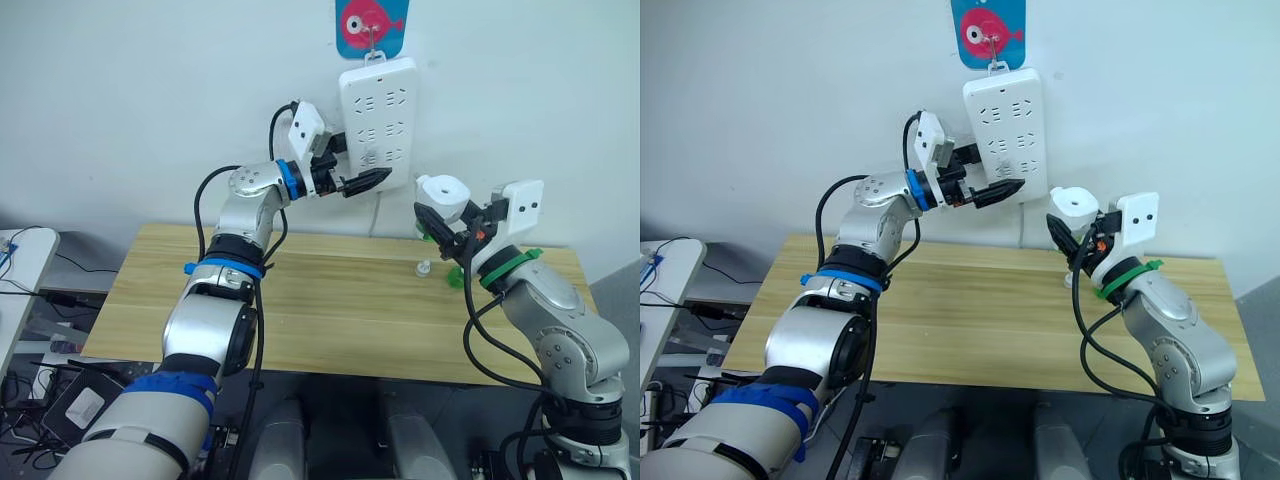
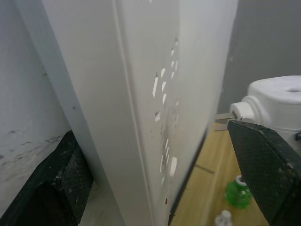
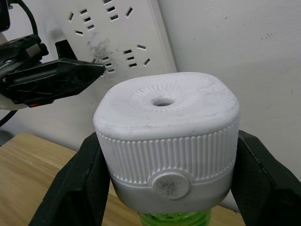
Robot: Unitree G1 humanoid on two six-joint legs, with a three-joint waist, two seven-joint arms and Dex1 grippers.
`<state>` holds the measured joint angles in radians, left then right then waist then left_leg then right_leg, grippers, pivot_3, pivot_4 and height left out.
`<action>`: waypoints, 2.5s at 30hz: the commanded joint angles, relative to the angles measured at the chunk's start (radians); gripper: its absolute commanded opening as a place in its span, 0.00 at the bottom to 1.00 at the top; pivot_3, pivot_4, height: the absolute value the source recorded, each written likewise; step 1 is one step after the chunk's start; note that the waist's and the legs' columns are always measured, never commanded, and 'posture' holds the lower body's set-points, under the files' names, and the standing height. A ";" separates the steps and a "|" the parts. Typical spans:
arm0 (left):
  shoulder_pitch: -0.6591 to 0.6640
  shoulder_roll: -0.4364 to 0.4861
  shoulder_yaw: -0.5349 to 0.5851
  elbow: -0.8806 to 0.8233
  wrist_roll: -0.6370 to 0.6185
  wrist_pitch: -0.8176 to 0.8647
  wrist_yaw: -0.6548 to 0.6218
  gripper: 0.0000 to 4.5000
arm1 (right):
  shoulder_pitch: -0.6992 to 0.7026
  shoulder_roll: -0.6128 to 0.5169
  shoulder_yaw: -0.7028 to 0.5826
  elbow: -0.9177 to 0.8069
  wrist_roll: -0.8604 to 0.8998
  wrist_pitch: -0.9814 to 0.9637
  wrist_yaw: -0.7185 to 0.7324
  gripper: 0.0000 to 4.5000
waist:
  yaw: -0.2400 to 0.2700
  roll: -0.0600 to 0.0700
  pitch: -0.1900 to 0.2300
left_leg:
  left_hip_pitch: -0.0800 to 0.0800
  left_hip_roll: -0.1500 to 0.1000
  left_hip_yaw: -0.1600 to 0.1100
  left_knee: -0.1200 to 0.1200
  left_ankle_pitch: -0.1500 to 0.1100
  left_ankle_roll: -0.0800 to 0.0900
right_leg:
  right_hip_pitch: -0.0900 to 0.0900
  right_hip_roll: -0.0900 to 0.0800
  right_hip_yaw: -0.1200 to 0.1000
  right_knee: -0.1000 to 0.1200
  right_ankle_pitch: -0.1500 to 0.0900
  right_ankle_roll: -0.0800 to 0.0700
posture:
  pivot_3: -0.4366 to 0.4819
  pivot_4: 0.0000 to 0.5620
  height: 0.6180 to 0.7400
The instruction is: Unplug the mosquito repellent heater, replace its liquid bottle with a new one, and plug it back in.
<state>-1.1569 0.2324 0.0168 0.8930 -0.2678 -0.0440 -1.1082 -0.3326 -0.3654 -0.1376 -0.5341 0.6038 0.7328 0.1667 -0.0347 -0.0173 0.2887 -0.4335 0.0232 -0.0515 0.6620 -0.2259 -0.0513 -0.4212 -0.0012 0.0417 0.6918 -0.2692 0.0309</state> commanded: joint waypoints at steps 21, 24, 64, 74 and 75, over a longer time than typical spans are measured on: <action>0.007 0.030 0.039 -0.106 -0.040 0.194 -0.091 0.29 | -0.141 -0.002 0.030 -0.075 0.019 0.082 -0.004 0.67 | -0.007 0.000 0.000 | 0.000 0.001 0.000 0.000 0.000 0.000 | -0.001 0.000 0.000 0.001 0.000 0.000 | 0.40 0.39 1.00; 0.008 0.032 0.038 -0.108 -0.035 0.200 -0.083 0.29 | -0.145 -0.012 0.044 -0.070 0.013 0.085 0.009 0.67 | -0.007 0.000 0.000 | 0.000 0.001 0.000 0.000 0.000 0.000 | -0.001 0.000 0.000 0.001 0.000 0.000 | 0.40 0.39 1.00; 0.034 0.034 0.031 -0.160 -0.034 0.213 -0.074 0.29 | -0.171 0.072 -0.002 -0.046 0.037 0.129 -0.035 0.67 | -0.007 0.000 0.000 | 0.000 0.001 0.000 0.000 0.000 0.000 | -0.001 0.000 0.000 0.003 0.000 0.000 | 0.42 0.39 1.00; 0.035 0.033 0.028 -0.161 -0.032 0.208 -0.071 0.29 | -0.210 0.090 0.016 -0.047 0.056 0.164 -0.045 0.67 | -0.007 0.000 0.000 | 0.000 0.001 0.000 0.000 0.000 0.000 | -0.002 0.000 0.000 0.004 0.000 0.000 | 0.42 0.39 1.00; 0.035 0.034 0.029 -0.162 -0.033 0.208 -0.070 0.29 | -0.207 0.088 0.017 -0.047 0.054 0.166 -0.044 0.67 | -0.007 0.000 0.000 | 0.000 0.001 0.000 0.000 0.000 0.000 | -0.002 0.000 0.000 0.004 0.000 0.000 | 0.42 0.39 1.00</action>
<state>-1.1111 0.2793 0.0547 0.7898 -0.2880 0.1764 -1.1587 -0.5230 -0.2770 -0.1205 -0.5487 0.6476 0.9037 0.1254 -0.0418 -0.0173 0.2887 -0.4338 0.0245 -0.0517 0.6623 -0.2258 -0.0514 -0.4233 -0.0012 0.0420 0.6955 -0.2691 0.0308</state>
